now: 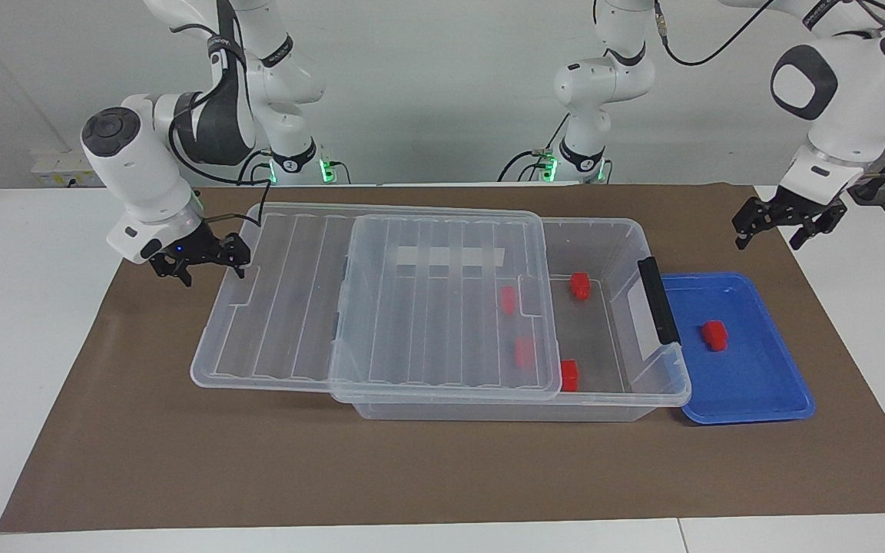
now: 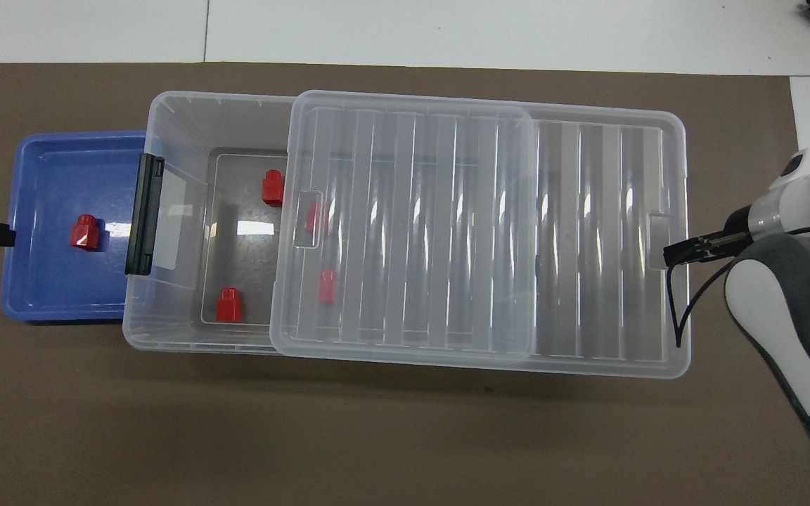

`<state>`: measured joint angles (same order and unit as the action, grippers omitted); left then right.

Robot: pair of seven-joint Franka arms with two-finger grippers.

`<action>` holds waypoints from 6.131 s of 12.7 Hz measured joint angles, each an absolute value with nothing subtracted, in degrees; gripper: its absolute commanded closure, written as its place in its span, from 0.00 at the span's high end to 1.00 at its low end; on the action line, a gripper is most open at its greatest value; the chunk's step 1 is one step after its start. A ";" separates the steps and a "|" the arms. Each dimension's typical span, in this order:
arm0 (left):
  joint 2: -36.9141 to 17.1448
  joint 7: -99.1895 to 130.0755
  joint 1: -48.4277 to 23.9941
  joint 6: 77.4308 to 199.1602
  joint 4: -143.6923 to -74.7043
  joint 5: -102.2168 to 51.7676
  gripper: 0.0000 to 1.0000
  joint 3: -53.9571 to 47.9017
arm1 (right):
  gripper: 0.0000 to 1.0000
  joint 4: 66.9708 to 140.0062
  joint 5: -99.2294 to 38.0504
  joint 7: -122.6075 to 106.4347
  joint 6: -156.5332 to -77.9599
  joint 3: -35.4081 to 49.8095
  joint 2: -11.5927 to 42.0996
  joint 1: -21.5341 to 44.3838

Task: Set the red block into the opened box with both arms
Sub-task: 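Reach the left gripper to the red block while the right gripper withdraws, then grasp the red block in the blue tray with the left gripper and lift, then carry the red block with the left gripper into the open box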

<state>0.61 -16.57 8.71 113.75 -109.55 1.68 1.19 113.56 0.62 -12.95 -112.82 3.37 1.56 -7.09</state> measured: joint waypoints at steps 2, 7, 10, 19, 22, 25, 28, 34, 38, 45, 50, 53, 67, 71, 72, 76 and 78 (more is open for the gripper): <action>-0.37 -16.44 8.89 120.00 -114.52 1.68 1.00 1.15 | 1.00 113.69 0.65 -13.72 -112.82 3.34 1.61 -7.56; -3.62 -13.86 8.71 129.08 -117.68 1.68 1.00 0.38 | 1.00 112.87 0.67 -13.33 -112.81 3.38 1.49 -7.24; -7.32 -13.26 8.73 132.16 -118.02 1.68 1.00 0.40 | 1.00 109.57 0.67 -6.86 -110.64 3.94 0.82 -6.71; -14.78 -13.19 10.03 139.48 -118.39 1.68 1.00 0.06 | 1.00 93.67 1.34 18.88 -96.75 4.52 -0.08 0.23; -15.38 -13.23 9.94 140.12 -118.19 1.68 1.00 -0.03 | 1.00 89.99 1.38 18.89 -93.15 4.41 -0.07 -0.02; -15.40 -13.23 9.80 140.87 -118.12 1.68 0.82 -0.08 | 1.00 89.53 1.37 18.40 -89.01 4.07 -0.17 -1.02; -15.65 -13.23 9.73 141.76 -118.23 1.68 0.77 -0.08 | 1.00 89.89 1.37 16.33 -88.08 3.91 -0.33 -1.59; -16.52 -13.27 9.60 142.93 -118.28 1.68 0.33 -0.08 | 1.00 90.39 1.37 14.46 -88.08 3.92 -0.43 -1.64; -16.61 -13.34 9.48 142.92 -118.28 1.68 0.00 -0.08 | 1.00 90.40 1.37 14.46 -88.08 3.87 -0.52 -2.01; -14.12 -13.43 9.02 119.87 -106.65 1.17 0.00 -0.98 | 1.00 90.47 1.37 14.46 -88.08 3.86 -0.65 -2.18; -7.38 -6.57 5.76 97.97 -95.63 -5.29 0.00 -1.86 | 1.00 90.47 1.37 14.46 -88.09 3.85 -0.67 -2.25; -6.66 8.26 0.06 95.54 -91.82 -5.81 0.00 -4.61 | 1.00 90.48 1.37 14.46 -88.10 3.85 -0.68 -2.41; -6.81 25.47 -13.88 128.95 -115.21 1.01 0.00 -5.38 | 0.66 90.97 1.37 14.40 -89.36 3.71 -0.69 -3.08; -8.70 27.40 -13.93 135.72 -118.46 1.96 0.00 -5.39 | 0.00 93.25 1.37 13.85 -92.72 3.67 -1.14 -5.15; -9.84 27.82 -13.94 136.84 -118.55 2.03 0.00 -5.40 | 0.00 94.88 1.37 13.83 -94.09 3.67 -1.70 -5.88; -12.42 28.18 -13.96 141.37 -119.78 2.30 0.00 -5.41 | 0.00 104.60 1.36 10.73 -104.97 3.57 -4.13 -9.05; -13.53 28.22 -13.97 143.11 -120.35 2.37 0.00 -5.41 | 0.00 108.65 1.36 10.49 -110.48 3.49 -4.16 -9.67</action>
<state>-13.53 28.22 -13.97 143.11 -120.35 2.37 -5.41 108.65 1.36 10.49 -110.48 3.49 -4.16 -9.67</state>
